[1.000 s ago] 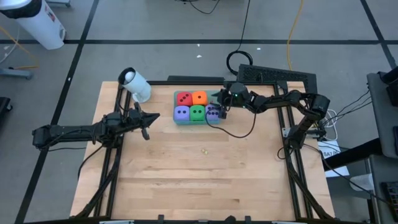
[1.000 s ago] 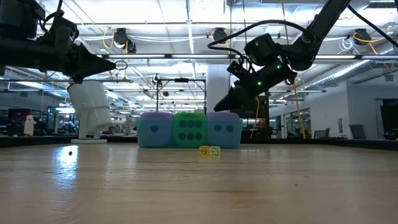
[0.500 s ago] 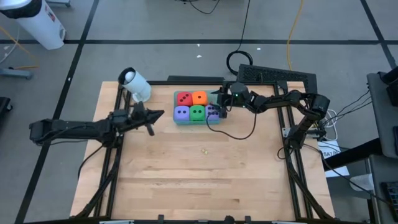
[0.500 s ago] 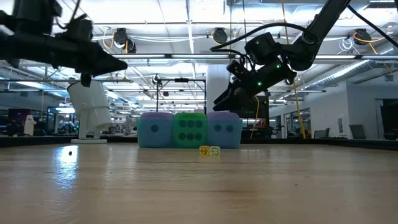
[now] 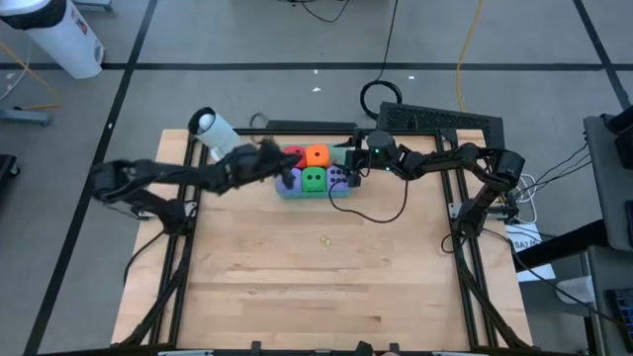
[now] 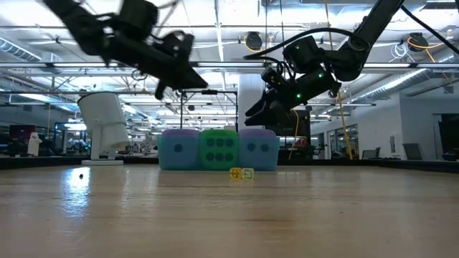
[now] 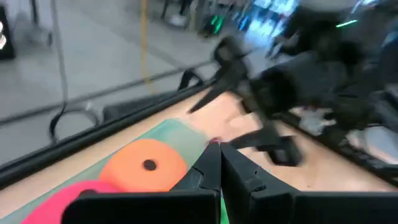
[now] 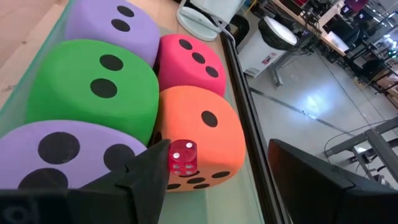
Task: Pick & Place Dice
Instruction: Put the small red dice into the light blue bin
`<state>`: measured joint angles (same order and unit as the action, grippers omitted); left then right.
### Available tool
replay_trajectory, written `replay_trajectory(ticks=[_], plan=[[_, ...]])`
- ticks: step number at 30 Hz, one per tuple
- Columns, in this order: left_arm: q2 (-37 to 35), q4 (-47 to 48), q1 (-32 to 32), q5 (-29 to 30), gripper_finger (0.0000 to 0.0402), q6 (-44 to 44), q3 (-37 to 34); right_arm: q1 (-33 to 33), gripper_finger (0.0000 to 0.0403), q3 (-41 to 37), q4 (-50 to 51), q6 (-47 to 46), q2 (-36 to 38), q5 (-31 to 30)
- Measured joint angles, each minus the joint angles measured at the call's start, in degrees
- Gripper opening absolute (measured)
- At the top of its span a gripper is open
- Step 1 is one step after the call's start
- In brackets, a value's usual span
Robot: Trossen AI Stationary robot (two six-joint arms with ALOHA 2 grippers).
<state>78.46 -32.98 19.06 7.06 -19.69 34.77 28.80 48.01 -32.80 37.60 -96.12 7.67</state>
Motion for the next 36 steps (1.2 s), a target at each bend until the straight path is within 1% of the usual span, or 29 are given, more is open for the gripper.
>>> replay_trajectory(ticks=[2, 4, 6, 8, 11, 16, 19, 26, 31, 36], plan=[[3.86, 3.24, 2.0, -2.21, 0.0001, -1.2, 4.38, 0.0, 0.026, 0.0, 0.0, 0.0, 0.0, -0.03], [7.43, 5.14, 3.74, -6.05, 0.0001, -2.41, 7.76, 0.0, 0.0259, 0.0, 0.02, 0.0, 0.0, -0.03], [10.53, 4.76, 5.09, -10.18, 0.0001, -4.27, 10.94, 0.11, 0.0259, 0.0, 0.15, -0.02, 0.0, -0.09], [13.4, 4.69, 6.0, -12.93, 0.0001, -6.57, 13.51, 0.09, 0.0261, 0.0, 0.22, -0.25, 0.0, -0.09], [17.4, 5.22, 6.9, -15.65, 0.0001, -10.71, 16.42, 0.22, 0.0263, 0.0, 0.22, -0.34, 0.0, -0.09], [21.92, 4.8, 7.17, -19.02, 0.0001, -13.73, 20.53, 0.77, 0.0259, 0.0, 0.17, -0.98, 0.0, -0.22], [23.83, 5.38, 7.02, -20.26, 0.0002, -13.69, 21.94, 0.94, 0.0259, 0.0, 0.04, -1.55, 0.0, -0.35], [26.16, 5.29, 6.74, -20.26, 0.0002, -13.03, 23.75, 1.22, 0.0259, 0.0, -0.12, -1.6, 0.0, -0.28], [26.28, 6.27, 6.74, -18.98, 0.0002, -11.94, 23.95, 1.18, 0.0261, 0.0, -2.38, -3.08, 0.0, -0.14], [26.26, 6.69, 6.74, -18.99, 0.0003, -11.68, 23.95, 1.11, 0.0262, 0.0, -3.01, -3.04, 0.0, 0.12]])
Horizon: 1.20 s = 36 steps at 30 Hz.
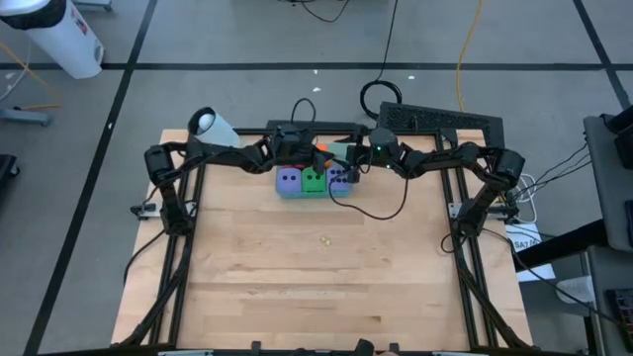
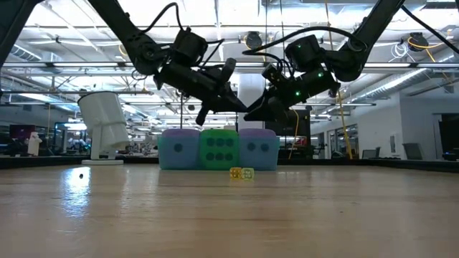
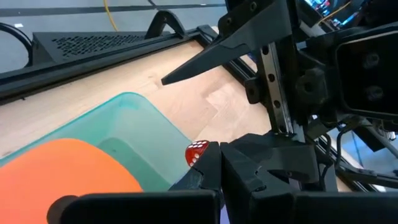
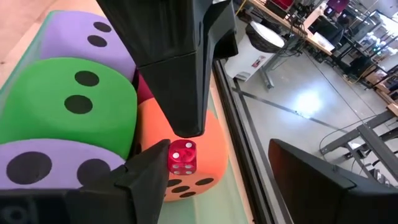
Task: Pick & Place Dice
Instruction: Put the small red dice into the light blue bin, then put the small green dice into the light blue bin
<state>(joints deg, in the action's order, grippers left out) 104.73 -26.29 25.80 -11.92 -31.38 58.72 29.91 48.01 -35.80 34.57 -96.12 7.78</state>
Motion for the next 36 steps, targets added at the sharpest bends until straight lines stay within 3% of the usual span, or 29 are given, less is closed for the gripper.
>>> replay_trajectory(ticks=[17, 21, 25, 31, 36], plan=[[0.0, 0.79, -0.02, 1.49, 0.0003, 1.72, 0.0, -0.37, 0.026, -0.02, -2.17, -0.87, 0.01, 1.37], [-1.38, 0.54, 0.0, 0.18, 0.0003, 8.0, -0.02, -0.19, 0.0259, -0.02, -1.27, -4.14, 0.0, 1.37], [-8.71, 5.2, -0.58, -0.54, 0.0002, 16.39, -0.02, 2.07, 0.0261, -0.53, 0.91, -9.13, 1.57, 4.73], [-22.85, 23.98, -4.2, 10.19, 0.0002, 30.3, -0.35, 5.56, 0.0257, -4.48, 0.78, -18.92, 8.11, 18.67], [-31.97, 27.52, -7.81, 20.89, 0.0002, 31.67, -8.66, 3.52, 0.0256, -7.29, 3.19, -26.54, 14.34, 23.85]])
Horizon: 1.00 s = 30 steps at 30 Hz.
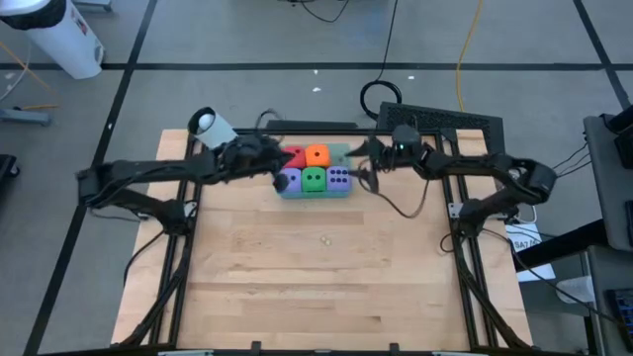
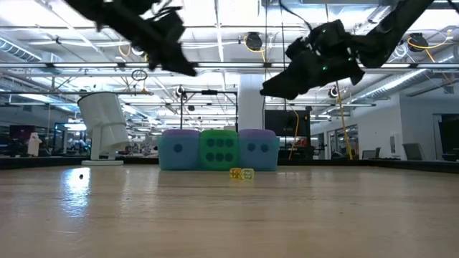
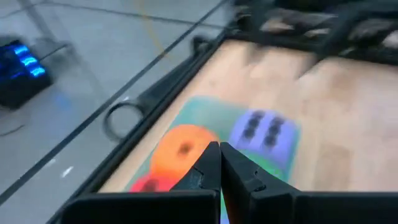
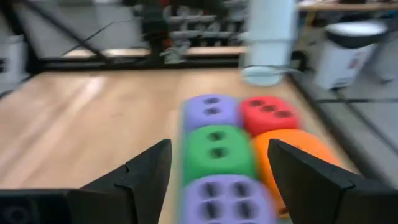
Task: Pick & Place Dice
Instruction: Put the small green dice into the light blue bin
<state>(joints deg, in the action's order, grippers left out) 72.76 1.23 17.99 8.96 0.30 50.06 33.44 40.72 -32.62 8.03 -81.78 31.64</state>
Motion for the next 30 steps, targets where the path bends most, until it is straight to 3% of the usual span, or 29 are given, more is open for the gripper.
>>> replay_trajectory(ticks=[3, 9, 12, 23, 26, 30], plan=[[-5.84, -6.14, 0.07, 2.8, 0.0002, -2.14, -8.26, -3.37, 0.0256, -1.3, 3.75, -0.4, 3.99, 0.15], [-17.97, -25.31, 2.87, -6.53, 0.0002, -5.9, -26.59, -10.83, 0.0256, -5.79, 2.28, -10.91, 9.99, 0.05], [-21.81, -29.51, 3.72, -6.73, 0.0001, -6.68, -32.16, -15.88, 0.0256, -8.52, 2.38, -13.79, 11.43, -1.94], [-25.49, -30.04, 4.87, -5.9, 0.0011, -6.26, -34.75, -38.64, 0.0256, -16.73, -4.91, -12.43, 4.7, -29.18], [-25.45, -29.76, 4.85, -5.94, 0.0005, -5.73, -34.75, -40.82, 0.0253, -17.71, -9.69, -14.48, -0.02, -32.83], [-25.49, -29.83, 4.81, -5.94, 0.0004, -5.94, -34.75, -41.35, 0.0242, -17.85, -18.81, -17.94, -8.24, -33.08]])
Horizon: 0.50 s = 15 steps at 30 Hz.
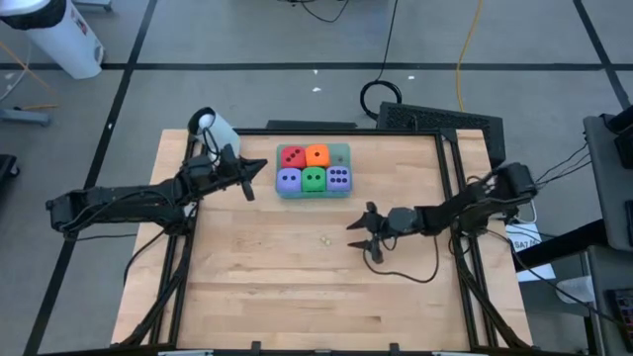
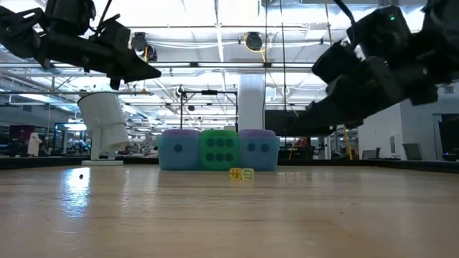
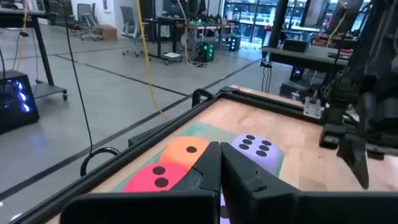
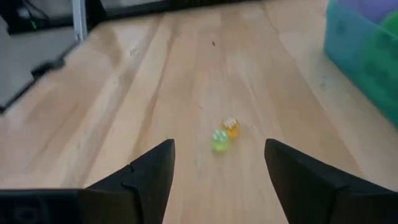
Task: Pick & Place Dice
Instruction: Put the small green dice into the light blue bin
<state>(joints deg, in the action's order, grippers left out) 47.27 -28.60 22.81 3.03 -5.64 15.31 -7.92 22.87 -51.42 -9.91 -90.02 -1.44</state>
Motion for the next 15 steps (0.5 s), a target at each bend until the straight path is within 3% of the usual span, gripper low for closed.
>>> replay_trajectory(ticks=[5, 11, 15], plan=[[-0.03, -0.13, 0.0, 0.0, 0.002, -0.71, 0.0, -1.38, 0.0227, 2.96, -10.69, -1.49, -10.65, -0.24], [-0.03, 0.05, -0.02, -0.09, 0.0023, -1.47, 0.0, -2.39, 0.0212, 10.57, -8.38, -0.33, -19.56, -2.93], [-0.03, 0.24, -0.02, -0.16, 0.0023, -2.36, 0.02, -1.86, 0.0206, 12.33, -8.76, 0.08, -21.16, -3.37]])
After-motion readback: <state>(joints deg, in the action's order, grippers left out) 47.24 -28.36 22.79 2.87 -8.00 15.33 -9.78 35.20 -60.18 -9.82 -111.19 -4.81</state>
